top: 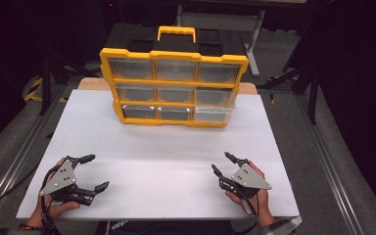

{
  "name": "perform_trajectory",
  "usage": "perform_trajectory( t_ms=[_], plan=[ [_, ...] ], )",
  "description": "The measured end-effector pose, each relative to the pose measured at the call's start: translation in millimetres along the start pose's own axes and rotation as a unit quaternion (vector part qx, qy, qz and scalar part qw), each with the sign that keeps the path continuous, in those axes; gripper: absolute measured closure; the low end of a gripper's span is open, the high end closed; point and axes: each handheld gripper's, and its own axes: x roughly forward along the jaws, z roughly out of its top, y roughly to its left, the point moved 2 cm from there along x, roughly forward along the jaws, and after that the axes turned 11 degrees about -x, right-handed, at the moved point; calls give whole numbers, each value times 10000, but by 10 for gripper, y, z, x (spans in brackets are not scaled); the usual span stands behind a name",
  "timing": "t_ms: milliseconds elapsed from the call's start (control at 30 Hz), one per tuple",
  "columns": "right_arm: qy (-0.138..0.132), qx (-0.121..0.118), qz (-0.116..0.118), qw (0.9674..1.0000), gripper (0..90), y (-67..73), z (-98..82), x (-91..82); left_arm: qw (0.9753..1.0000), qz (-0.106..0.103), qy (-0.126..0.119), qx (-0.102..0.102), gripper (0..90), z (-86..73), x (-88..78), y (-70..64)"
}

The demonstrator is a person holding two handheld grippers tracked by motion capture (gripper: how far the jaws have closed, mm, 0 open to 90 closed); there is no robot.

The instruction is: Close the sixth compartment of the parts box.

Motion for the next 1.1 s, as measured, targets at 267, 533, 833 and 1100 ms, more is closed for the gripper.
perform_trajectory(
  t_ms=[267,533,833,1100],
  plan=[
    [22,130,96,9999,751,-17,56,6,10000,-9,3,7,64,-2,0,-6],
    [52,132,174,9997,900,-15,86,28,10000,-17,-2,-16,64,-3,3,-3],
    [186,318,72,9993,900,-83,130,115,9999,-23,-81,-63,65,4,-19,2],
    [193,349,-57,9992,900,-171,178,189,10000,-9,-56,-47,64,2,-11,1]
  ],
)
